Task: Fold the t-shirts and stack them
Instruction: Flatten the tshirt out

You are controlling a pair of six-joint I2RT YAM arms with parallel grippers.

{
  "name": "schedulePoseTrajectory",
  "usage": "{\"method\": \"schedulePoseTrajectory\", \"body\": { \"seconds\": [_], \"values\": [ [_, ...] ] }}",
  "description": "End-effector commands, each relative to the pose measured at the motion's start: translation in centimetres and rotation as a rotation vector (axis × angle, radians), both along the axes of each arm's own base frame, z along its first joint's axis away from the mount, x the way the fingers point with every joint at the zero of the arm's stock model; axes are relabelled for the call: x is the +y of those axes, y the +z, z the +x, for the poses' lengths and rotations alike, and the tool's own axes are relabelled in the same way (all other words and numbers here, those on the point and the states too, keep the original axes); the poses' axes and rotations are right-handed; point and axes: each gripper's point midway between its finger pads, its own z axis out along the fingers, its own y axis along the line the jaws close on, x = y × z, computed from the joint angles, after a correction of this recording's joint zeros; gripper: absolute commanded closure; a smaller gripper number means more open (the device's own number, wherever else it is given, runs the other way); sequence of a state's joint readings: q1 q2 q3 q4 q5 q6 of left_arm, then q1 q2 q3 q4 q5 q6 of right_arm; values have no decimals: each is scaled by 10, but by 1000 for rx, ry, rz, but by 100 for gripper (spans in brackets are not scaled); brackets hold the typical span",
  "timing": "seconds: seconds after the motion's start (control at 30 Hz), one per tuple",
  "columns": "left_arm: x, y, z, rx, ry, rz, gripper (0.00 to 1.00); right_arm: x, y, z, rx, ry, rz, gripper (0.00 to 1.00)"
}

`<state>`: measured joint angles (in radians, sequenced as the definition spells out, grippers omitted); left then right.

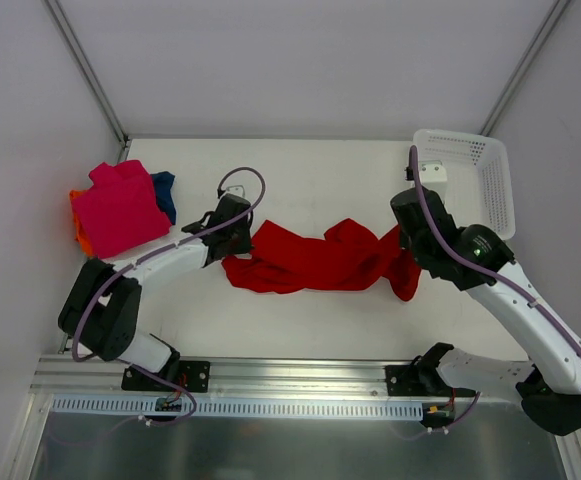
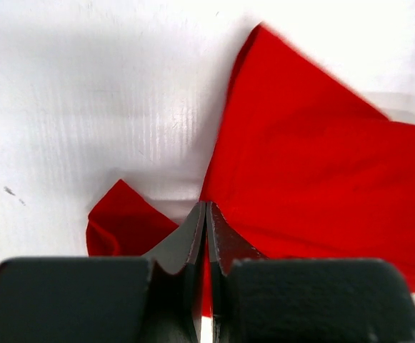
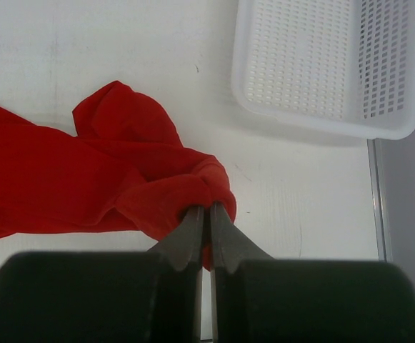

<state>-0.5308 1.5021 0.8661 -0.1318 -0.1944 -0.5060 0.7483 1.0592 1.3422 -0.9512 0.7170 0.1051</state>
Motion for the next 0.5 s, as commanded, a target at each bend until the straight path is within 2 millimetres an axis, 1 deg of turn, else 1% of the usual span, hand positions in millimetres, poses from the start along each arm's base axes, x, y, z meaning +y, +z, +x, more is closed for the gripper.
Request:
{"method": "schedulePoseTrajectory", "body": {
  "seconds": [0.0, 0.13, 0.17, 0.3, 0.37, 0.47],
  "values": [
    [2, 51, 8, -114, -4, 1, 100, 0, 6, 1, -29, -11, 39, 100],
    [3, 85, 6, -173, -11, -30, 100, 2, 2, 2, -22, -10, 42, 100],
    [4, 88, 4, -173, -15, -30, 100, 3, 0, 2, -17, -6, 43, 99],
    [11, 113, 2, -211, 1, -28, 100, 3, -2, 3, -19, -12, 44, 100],
    [15, 134, -1, -254, 9, -42, 100, -1, -2, 4, -24, -25, 30, 99],
    [23, 175, -5, -341, 37, -69, 100, -3, 4, 5, -45, -30, 33, 100]
  ]
}}
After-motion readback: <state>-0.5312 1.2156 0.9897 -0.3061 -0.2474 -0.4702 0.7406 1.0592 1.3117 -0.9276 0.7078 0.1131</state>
